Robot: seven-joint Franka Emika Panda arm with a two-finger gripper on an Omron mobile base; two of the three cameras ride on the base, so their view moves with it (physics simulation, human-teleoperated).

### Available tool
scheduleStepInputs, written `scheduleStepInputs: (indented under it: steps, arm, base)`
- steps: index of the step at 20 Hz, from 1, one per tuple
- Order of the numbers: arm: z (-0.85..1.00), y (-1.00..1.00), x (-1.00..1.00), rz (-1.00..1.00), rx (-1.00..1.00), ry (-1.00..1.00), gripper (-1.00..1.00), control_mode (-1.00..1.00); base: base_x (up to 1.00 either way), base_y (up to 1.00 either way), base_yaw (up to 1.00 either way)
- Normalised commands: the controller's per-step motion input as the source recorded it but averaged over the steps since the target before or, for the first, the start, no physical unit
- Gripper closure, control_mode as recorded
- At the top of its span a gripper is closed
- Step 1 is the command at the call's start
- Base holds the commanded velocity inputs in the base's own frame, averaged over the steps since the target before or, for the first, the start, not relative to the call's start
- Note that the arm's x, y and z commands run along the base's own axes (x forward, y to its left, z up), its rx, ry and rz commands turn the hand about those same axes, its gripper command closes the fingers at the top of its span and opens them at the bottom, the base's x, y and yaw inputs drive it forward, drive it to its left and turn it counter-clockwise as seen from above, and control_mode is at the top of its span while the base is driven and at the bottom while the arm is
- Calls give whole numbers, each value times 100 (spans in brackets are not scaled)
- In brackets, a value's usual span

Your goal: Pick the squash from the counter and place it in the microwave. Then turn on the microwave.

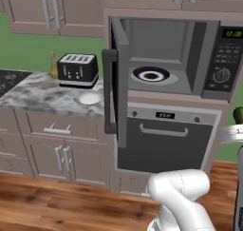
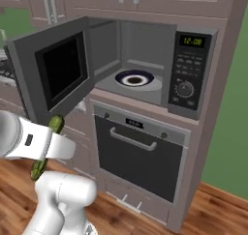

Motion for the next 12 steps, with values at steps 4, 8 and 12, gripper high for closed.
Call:
scheduleStepInputs:
  steps: [4,8,12]
  arm:
    - [0,0,0,0,0,0,100,100]
    - [0,0,0,0,0,0,100,100]
    - [0,0,0,0,0,0,100,100]
  base:
    - [25,-29,22]
    - [41,-27,12]
    - [46,-22,8]
